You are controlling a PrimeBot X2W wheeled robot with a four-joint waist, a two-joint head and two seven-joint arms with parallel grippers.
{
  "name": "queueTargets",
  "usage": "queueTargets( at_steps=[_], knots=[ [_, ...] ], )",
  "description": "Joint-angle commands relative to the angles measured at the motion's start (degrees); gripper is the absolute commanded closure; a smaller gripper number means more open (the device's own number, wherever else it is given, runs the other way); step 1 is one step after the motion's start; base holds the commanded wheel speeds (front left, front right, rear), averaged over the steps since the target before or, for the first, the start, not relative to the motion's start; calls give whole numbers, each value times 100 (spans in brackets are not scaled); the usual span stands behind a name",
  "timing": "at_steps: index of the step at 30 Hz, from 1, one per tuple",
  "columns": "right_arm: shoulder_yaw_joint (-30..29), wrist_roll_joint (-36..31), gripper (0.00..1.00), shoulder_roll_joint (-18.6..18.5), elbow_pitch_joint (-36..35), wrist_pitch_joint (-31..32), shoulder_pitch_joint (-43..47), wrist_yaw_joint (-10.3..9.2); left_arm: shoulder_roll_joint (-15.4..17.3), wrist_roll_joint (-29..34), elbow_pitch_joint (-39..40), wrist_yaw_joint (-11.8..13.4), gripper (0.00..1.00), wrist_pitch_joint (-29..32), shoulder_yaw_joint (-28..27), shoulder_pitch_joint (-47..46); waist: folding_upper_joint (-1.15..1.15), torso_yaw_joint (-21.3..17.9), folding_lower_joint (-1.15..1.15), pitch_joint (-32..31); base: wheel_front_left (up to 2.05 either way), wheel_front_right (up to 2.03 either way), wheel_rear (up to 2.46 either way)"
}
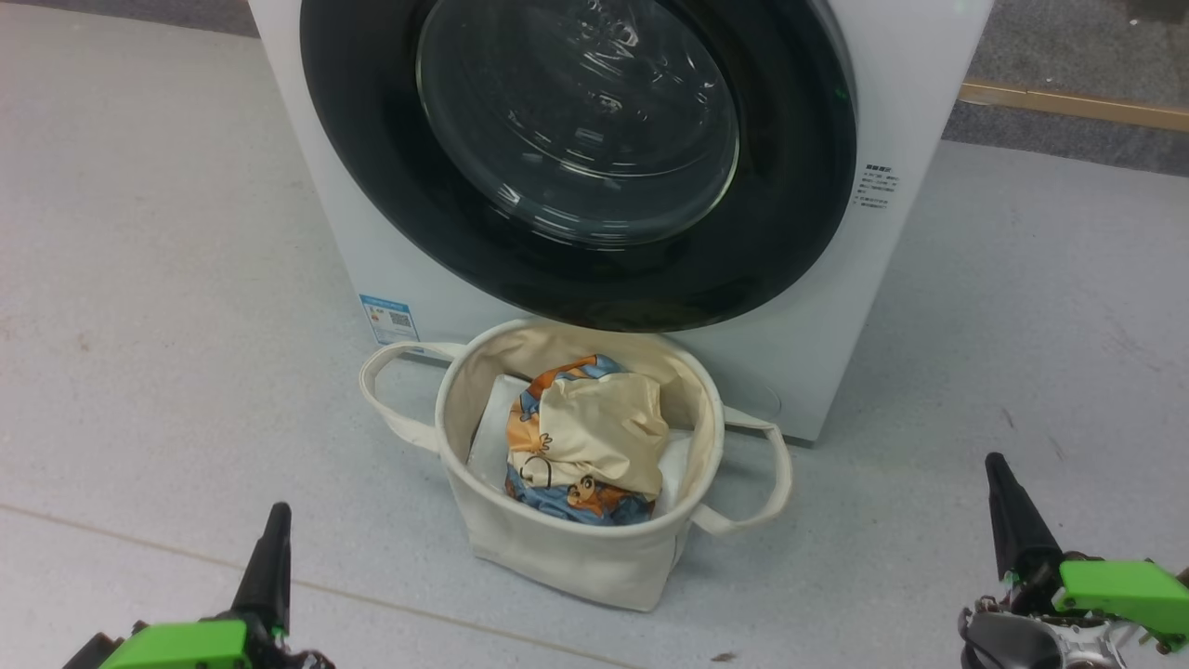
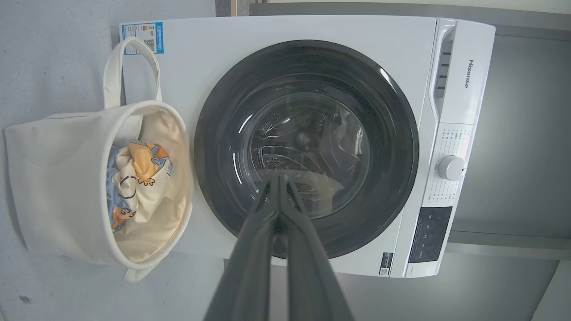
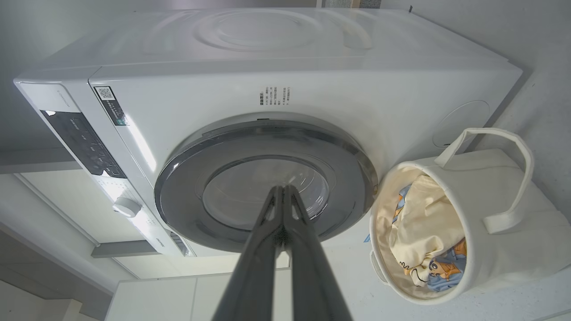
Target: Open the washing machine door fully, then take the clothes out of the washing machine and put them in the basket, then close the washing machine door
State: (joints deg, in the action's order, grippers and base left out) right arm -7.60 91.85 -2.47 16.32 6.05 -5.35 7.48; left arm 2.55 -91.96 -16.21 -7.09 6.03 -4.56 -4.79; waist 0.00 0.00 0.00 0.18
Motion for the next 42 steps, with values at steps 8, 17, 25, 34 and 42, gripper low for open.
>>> queueTargets(
  at_steps=[8, 17, 25, 34, 42],
  knots=[
    [109, 33, 100, -41, -230, 43, -83, 1, 32, -20, 216, -40, 100, 47, -196, -140, 0, 0, 0, 0, 0, 0, 0],
    [109, 33, 100, -41, -230, 43, -83, 1, 32, -20, 217, -40, 100, 47, -196, -140, 0, 0, 0, 0, 0, 0, 0],
    [109, 33, 100, -41, -230, 43, -83, 1, 32, -20, 217, -40, 100, 47, -196, -140, 0, 0, 0, 0, 0, 0, 0],
    [109, 33, 100, -41, -230, 43, -83, 1, 32, -20, 217, -40, 100, 46, -196, -140, 0, 0, 0, 0, 0, 0, 0],
    [109, 33, 100, -41, -230, 43, -83, 1, 32, -20, 217, -40, 100, 46, -196, -140, 0, 0, 0, 0, 0, 0, 0]
  ],
)
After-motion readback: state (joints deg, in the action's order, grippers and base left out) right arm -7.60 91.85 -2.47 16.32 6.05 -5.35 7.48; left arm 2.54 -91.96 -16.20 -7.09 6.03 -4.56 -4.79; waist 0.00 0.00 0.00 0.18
